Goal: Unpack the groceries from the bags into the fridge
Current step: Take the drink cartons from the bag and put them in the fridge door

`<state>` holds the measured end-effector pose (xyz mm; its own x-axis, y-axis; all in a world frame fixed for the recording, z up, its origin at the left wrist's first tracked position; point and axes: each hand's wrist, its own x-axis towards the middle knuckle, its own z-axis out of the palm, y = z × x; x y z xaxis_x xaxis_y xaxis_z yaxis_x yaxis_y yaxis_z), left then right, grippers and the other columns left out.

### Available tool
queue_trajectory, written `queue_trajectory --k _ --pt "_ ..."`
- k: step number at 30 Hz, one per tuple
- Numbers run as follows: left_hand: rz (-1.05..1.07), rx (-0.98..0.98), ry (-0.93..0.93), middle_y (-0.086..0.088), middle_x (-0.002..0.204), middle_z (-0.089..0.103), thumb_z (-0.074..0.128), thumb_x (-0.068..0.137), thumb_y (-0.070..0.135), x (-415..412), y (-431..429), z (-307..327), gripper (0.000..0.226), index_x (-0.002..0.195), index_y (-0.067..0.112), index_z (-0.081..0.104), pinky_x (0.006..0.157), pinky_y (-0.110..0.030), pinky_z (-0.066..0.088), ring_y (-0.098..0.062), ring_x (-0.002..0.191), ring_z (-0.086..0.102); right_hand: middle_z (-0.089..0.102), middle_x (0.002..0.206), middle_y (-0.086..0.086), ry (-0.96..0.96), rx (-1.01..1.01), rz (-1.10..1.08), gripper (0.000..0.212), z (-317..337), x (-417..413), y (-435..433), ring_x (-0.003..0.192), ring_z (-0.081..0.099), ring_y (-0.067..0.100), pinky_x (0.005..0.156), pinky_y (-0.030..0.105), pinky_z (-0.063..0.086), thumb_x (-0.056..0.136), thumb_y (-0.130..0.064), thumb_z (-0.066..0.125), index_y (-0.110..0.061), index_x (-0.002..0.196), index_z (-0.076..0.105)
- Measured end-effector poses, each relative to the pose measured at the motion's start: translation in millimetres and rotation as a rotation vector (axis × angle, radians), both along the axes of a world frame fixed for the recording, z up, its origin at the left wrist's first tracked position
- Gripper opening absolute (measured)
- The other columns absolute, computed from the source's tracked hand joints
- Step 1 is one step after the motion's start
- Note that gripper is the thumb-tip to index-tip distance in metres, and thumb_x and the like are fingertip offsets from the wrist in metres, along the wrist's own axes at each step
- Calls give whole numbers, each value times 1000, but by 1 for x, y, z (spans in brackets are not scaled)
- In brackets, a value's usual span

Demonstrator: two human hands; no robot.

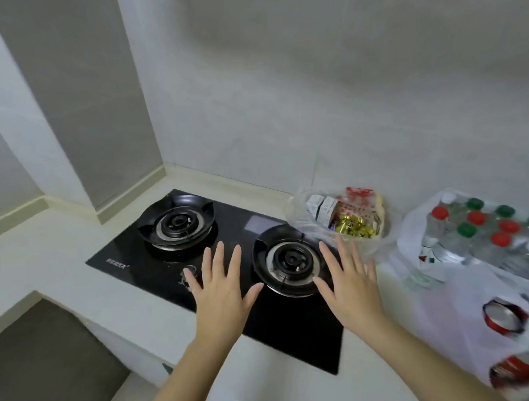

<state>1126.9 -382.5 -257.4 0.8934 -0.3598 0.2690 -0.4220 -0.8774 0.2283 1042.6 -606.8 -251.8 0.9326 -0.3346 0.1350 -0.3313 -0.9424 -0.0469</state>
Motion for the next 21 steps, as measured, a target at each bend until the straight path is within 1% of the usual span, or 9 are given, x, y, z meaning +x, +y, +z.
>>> queue_trajectory --k 1,3,6,8,10,11,15,18,21 --pt "-24 3 5 -16 147 43 50 79 62 4 -10 -2 76 140 16 48 102 -70 27 -39 139 34 17 161 7 6 6 -21 68 0 0 -8 148 17 33 111 60 25 93 -61 20 -28 153 21" --pt "-69 6 18 -17 145 45 51 78 61 11 -31 -5 76 139 16 49 100 -70 30 -39 137 37 3 163 5 18 39 -47 70 1 1 -26 150 5 31 115 57 17 93 -62 16 -30 155 11" --pt "-109 -12 49 -16 147 42 51 79 61 24 -62 -10 76 139 15 49 102 -68 28 -38 139 34 -13 162 1 16 115 -95 68 6 10 -60 150 -9 28 119 51 10 98 -57 26 -33 154 -2" --pt "-127 -60 98 -12 155 30 51 82 61 37 -82 -9 78 145 17 39 110 -62 22 -34 145 21 -13 163 1 0 159 -128 71 10 19 -88 150 -6 29 118 50 14 98 -53 35 -32 154 -3" --pt "-169 -122 207 -7 160 15 54 87 58 57 -103 -9 80 151 19 26 117 -51 16 -27 148 6 -11 163 3 -11 175 -142 77 13 32 -116 149 1 31 115 49 26 96 -47 45 -31 154 -2" --pt "-185 -164 253 -6 160 13 56 88 56 68 -114 -9 81 151 19 23 119 -47 17 -26 148 5 -11 162 4 -7 175 -150 81 13 40 -130 149 3 32 113 48 32 95 -44 50 -30 154 -2" --pt "-159 -390 497 -9 157 22 66 86 45 122 -158 -9 84 151 13 23 114 -41 27 -25 144 20 -9 163 8 36 209 -213 92 12 78 -175 148 6 37 103 44 42 92 -30 59 -31 154 -9" --pt "-62 -410 633 -15 154 26 72 82 44 171 -189 -13 93 150 9 20 111 -42 33 -29 140 29 -8 162 7 90 220 -260 91 6 105 -196 148 8 35 98 41 46 91 -25 60 -30 154 -7" --pt "-19 -443 726 -17 153 28 74 81 39 216 -220 -21 95 151 7 17 107 -40 35 -32 137 34 -3 162 6 64 255 -310 94 -2 124 -209 147 14 34 96 39 47 88 -16 62 -31 154 -4"
